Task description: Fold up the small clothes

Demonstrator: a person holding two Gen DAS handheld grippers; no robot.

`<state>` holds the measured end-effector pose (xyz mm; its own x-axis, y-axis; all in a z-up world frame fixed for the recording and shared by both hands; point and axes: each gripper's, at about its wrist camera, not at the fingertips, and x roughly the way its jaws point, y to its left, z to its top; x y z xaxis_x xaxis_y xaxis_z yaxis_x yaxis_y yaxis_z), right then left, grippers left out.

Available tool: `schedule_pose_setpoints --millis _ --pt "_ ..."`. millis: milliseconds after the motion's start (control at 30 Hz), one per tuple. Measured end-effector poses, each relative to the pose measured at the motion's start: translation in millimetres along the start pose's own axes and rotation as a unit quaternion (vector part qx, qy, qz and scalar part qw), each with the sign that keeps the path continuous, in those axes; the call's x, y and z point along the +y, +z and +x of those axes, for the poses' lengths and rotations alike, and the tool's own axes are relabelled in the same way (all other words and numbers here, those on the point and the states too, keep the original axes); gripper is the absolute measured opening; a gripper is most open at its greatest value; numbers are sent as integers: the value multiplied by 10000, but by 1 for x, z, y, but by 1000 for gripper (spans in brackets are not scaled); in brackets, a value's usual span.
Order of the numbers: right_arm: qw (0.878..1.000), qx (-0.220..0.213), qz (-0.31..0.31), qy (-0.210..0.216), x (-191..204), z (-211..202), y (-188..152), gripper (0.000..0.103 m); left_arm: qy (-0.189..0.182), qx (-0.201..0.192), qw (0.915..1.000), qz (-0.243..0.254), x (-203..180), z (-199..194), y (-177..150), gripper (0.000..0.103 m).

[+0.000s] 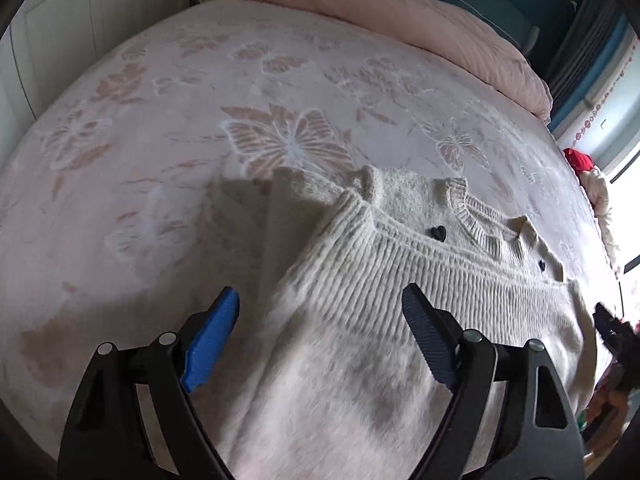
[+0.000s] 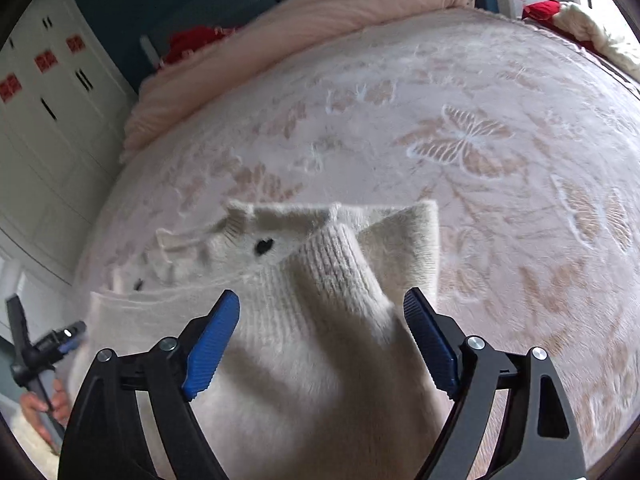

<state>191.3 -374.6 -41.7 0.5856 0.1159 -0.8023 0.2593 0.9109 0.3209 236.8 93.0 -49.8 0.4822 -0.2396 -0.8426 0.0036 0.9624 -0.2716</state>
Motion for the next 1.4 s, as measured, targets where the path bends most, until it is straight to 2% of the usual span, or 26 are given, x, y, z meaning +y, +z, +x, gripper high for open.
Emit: schedule_pose_setpoints --millis 33,67,100,133,167,267,367,467,533,600,667,700,733,800,833,867,933,1000,1100,1167,1267,1300,1333,1400 --pt "10000 67 -57 15 2 5 -2 79 -74 55 10000 -10 -2 4 1 61" --pt "9998 137 -128 32 3 8 -4 60 -87 120 9999 7 -3 7 1 51" --pt "9995 259 -203 14 6 11 -7 43 -69 263 9996 55 -4 12 1 27" --pt "9992 314 -229 -37 6 11 -9 11 -76 348 9993 81 -5 14 0 11" --pt "9994 268 -207 38 6 6 -11 9 -94 293 9995 102 -5 10 -1 11" --pt "9989 -280 -138 352 11 -34 -8 8 -222 -33 9997 75 -7 -17 0 10" --pt "9942 -967 -94 467 15 -82 17 8 -489 -373 9981 23 -15 -56 13 9" --pt "9917 -1225 14 397 10 -92 46 8 -462 -739 9961 135 -30 -76 46 9" --pt "9931 -1141 176 217 -3 -73 64 8 -297 -872 9956 168 -36 -70 71 9" --pt "9957 -821 410 94 -20 -33 70 8 -57 -802 9967 147 -37 -43 90 9" --pt "9978 -363 544 -144 -34 11 66 8 225 -475 9985 156 -37 -2 95 9" --pt "9980 -14 586 -255 -38 36 58 8 342 -274 9990 93 -35 20 93 9" --pt "9974 157 594 -384 -40 49 51 8 416 -94 9991 41 -31 38 87 9" --pt "9972 -49 633 -405 -37 43 43 11 805 158 9966 60 -24 65 74 11" --pt "9969 -145 640 -444 -34 36 42 15 889 130 9958 162 -24 69 65 13" --pt "9963 -256 618 -532 -30 25 41 26 906 40 9957 200 -24 65 61 14" --pt "9952 -680 476 -519 -16 -7 38 30 954 -211 9944 396 -32 43 56 19" --pt "9953 -905 320 -116 3 -30 32 29 951 -484 9927 565 -41 15 51 22" --pt "9977 -589 -42 331 43 -29 9 28 561 -682 9939 665 -63 -16 36 34" --pt "9984 -278 -390 290 64 -14 -14 28 361 -544 9952 736 -75 -20 18 34" --pt "9980 283 -561 2 67 11 -47 27 371 -253 9957 813 -81 -13 -17 34" --pt "9972 359 -631 -152 66 13 -60 26 446 -115 9955 827 -77 -7 -32 34" --pt "9975 312 -618 -127 67 6 -64 25 486 22 9957 785 -71 -3 -43 34" --pt "9981 178 -577 153 75 -19 -71 28 482 166 9971 558 -55 -1 -58 34"
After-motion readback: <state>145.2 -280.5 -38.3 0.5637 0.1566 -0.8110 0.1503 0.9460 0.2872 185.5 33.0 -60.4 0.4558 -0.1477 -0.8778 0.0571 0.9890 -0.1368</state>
